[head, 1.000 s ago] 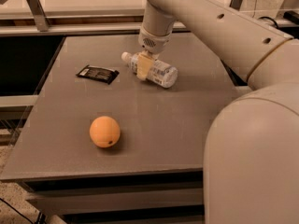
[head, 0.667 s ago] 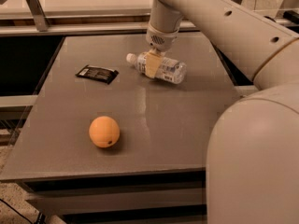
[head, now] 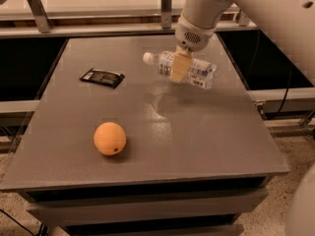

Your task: Move blue plastic bottle near orange

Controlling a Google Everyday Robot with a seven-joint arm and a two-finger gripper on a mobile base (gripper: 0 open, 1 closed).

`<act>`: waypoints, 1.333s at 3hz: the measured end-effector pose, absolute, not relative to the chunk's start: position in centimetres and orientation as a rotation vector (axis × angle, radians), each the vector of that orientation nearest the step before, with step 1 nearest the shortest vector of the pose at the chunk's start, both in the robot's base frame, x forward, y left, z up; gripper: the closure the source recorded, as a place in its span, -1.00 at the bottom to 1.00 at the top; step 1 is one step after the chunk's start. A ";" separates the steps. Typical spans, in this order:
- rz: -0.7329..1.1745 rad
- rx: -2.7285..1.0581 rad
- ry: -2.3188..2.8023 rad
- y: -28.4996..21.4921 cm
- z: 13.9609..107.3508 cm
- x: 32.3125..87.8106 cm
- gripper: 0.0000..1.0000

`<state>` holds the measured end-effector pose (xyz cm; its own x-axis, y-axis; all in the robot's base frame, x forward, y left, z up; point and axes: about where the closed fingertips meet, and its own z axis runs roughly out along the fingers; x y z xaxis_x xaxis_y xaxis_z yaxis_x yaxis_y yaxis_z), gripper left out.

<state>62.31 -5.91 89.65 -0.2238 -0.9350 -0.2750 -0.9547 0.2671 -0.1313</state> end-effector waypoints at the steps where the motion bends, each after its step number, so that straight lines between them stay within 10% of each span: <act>1: 0.101 -1.798 2.156 -6.7 89.9 57.7 1.00; 4: 0.016 -2.034 2.094 -8.7 85.4 48.4 1.00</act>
Offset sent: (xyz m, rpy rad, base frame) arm -0.1433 -0.0119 -0.0378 -0.0751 -0.0182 0.2659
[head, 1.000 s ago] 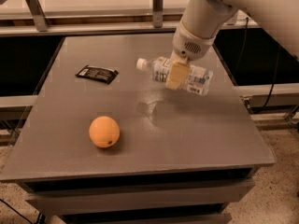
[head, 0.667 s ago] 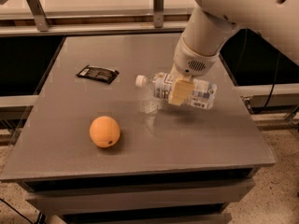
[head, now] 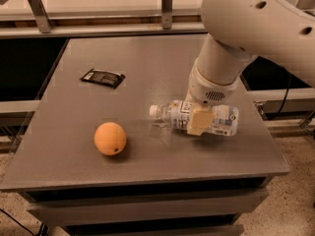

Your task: Move blue plastic bottle near orange

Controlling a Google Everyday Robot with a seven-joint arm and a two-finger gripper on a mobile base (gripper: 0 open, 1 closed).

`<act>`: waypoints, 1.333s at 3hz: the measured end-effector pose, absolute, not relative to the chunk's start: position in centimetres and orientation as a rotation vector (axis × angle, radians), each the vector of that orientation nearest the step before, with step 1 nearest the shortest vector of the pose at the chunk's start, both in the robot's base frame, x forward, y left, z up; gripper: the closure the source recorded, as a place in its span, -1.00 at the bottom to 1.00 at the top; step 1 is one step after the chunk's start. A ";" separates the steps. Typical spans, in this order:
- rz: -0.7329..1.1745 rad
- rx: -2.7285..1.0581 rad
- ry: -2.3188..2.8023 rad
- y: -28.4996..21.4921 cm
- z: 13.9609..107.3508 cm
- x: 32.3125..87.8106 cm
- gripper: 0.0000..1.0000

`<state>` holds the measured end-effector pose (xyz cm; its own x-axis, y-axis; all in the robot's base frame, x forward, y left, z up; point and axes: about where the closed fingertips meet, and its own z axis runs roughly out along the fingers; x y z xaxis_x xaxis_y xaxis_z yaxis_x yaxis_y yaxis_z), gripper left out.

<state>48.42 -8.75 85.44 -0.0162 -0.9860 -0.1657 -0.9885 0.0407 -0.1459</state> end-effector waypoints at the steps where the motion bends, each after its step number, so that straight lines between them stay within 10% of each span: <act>1: 0.019 -2.075 2.047 -8.5 85.2 47.3 0.65; 4: 0.011 -2.166 1.910 -6.1 85.9 44.8 -0.74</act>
Offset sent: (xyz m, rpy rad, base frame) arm -0.0363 0.0238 0.0037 0.0279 -0.0349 0.1571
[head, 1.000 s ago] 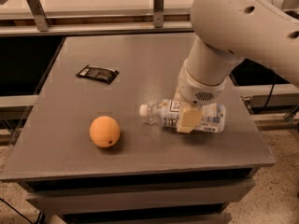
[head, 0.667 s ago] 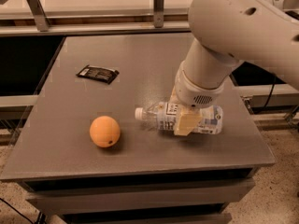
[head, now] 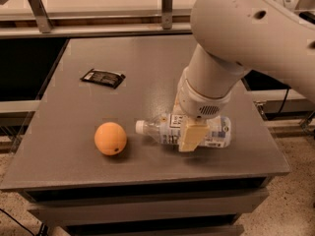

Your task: Move blue plastic bottle near orange

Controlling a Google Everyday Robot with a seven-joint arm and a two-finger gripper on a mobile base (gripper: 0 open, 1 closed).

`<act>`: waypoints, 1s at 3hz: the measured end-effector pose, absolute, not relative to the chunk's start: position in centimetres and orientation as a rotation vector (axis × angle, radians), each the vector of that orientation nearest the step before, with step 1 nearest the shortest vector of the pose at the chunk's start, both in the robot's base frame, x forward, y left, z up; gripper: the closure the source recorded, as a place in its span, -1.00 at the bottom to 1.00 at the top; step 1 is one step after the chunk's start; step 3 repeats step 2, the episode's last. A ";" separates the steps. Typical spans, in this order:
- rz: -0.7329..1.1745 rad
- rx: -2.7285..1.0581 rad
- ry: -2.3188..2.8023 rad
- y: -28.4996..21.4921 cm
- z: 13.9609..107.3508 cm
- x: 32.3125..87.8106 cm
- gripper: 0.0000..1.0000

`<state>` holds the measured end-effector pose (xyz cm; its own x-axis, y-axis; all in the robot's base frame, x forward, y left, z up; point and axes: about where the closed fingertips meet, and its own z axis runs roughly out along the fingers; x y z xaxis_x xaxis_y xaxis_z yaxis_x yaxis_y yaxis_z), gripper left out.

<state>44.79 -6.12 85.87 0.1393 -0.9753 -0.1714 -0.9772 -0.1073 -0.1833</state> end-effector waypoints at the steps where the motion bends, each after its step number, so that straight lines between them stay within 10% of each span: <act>1: 0.009 -2.167 1.908 -6.1 85.9 44.7 -1.00; 3: 0.009 -2.167 1.907 -6.1 85.9 44.7 -1.00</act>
Offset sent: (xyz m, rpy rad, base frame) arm -0.0004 0.0006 0.0005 -0.0004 -0.0017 0.0013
